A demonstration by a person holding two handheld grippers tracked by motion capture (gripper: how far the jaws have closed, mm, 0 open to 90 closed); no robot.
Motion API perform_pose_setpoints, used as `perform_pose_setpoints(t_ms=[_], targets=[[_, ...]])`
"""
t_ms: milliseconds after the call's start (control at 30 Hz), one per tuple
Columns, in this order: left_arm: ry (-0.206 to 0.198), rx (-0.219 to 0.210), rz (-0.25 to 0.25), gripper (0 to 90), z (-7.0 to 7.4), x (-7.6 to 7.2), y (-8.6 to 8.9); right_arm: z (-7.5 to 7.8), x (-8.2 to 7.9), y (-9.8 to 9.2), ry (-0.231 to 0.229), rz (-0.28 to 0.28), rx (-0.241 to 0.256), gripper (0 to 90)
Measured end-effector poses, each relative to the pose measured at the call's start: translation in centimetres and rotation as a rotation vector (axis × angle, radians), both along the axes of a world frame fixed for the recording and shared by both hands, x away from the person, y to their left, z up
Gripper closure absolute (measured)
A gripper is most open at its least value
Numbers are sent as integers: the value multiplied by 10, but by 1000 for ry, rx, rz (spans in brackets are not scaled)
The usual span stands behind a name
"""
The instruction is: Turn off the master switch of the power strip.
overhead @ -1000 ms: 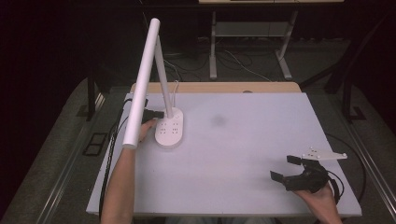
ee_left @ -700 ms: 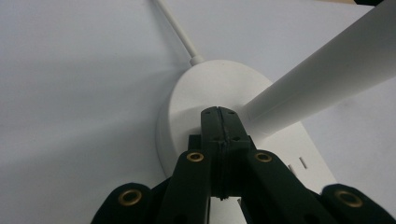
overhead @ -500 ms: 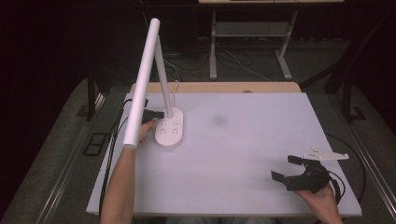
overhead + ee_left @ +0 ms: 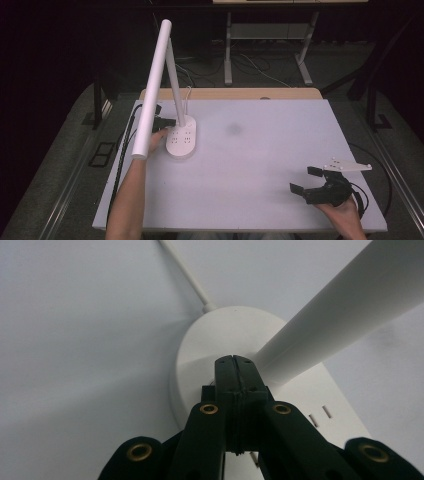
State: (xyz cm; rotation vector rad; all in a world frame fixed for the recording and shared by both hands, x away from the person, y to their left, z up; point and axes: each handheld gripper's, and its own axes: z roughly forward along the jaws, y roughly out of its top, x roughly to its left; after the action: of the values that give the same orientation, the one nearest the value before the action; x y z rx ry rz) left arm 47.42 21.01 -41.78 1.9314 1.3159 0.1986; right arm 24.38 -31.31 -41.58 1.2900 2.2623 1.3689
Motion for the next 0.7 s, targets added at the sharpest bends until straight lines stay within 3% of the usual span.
perform_pose_setpoints(t_ms=[400, 700], targets=[[-58, -6, 0, 900, 18, -9, 7, 0, 0, -1, 2, -1, 1, 1], [-82, -42, 47, 900, 37, -18, 20, 0, 0, -1, 3, -3, 4, 1]])
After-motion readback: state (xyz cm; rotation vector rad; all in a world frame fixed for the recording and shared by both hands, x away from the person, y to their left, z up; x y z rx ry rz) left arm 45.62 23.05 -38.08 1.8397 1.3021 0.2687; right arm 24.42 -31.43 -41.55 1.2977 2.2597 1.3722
